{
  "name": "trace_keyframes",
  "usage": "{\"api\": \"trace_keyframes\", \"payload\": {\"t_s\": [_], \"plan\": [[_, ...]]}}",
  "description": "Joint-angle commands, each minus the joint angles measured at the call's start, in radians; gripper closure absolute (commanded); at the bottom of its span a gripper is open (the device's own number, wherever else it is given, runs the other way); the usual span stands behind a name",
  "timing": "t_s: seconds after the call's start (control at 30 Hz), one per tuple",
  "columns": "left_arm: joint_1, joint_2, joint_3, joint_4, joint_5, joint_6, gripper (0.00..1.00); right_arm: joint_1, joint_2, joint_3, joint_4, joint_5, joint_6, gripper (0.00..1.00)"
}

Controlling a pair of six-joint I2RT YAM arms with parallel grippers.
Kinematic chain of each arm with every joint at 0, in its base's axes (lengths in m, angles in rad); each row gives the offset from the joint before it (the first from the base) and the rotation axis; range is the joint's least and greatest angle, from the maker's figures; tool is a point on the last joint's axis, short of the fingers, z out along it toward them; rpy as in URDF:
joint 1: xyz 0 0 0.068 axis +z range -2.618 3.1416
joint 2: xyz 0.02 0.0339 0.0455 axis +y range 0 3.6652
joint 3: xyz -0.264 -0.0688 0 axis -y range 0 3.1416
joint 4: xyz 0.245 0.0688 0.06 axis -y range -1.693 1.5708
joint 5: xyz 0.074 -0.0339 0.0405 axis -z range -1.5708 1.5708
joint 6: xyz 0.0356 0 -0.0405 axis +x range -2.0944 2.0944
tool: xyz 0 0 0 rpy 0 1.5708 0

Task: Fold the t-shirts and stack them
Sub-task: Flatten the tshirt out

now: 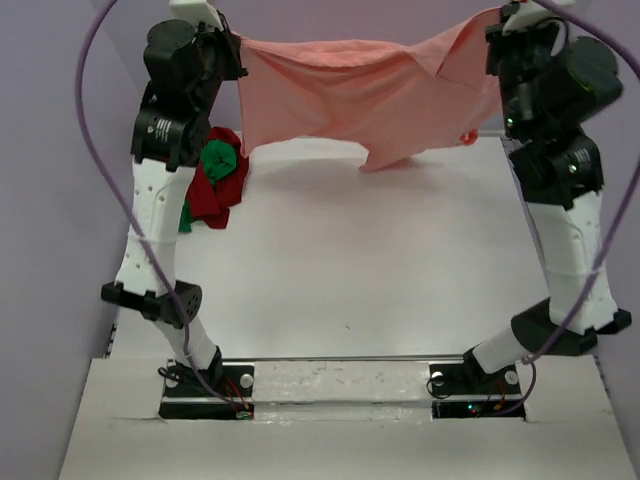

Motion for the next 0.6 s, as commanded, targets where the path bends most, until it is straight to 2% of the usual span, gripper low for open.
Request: {"api": "trace_keyframes", "payload": {"t_s": [0.0, 0.27, 0.37, 0.57], "plan": [[-0.091, -0.318, -0.186, 0.057, -0.126, 0.041, 1.0, 0.141, -0.156, -0.104, 0.146, 0.158, -0.104, 1.0], [-0.142, -0.438, -0.228, 0.007, -0.214, 0.067, 1.0, 0.3, -0.2, -0.116, 0.243, 0.317, -0.301, 1.0], [-0.142, -0.413, -0.196, 0.005, -0.225, 0.075, 1.0, 0.318, -0.168, -0.099, 0.272, 0.331, -0.337, 1.0], [-0.131, -0.23, -0.043, 0.004, -0.202, 0.089, 1.0, 0.318, -0.032, -0.036, 0.326, 0.3, -0.386, 1.0]]}}
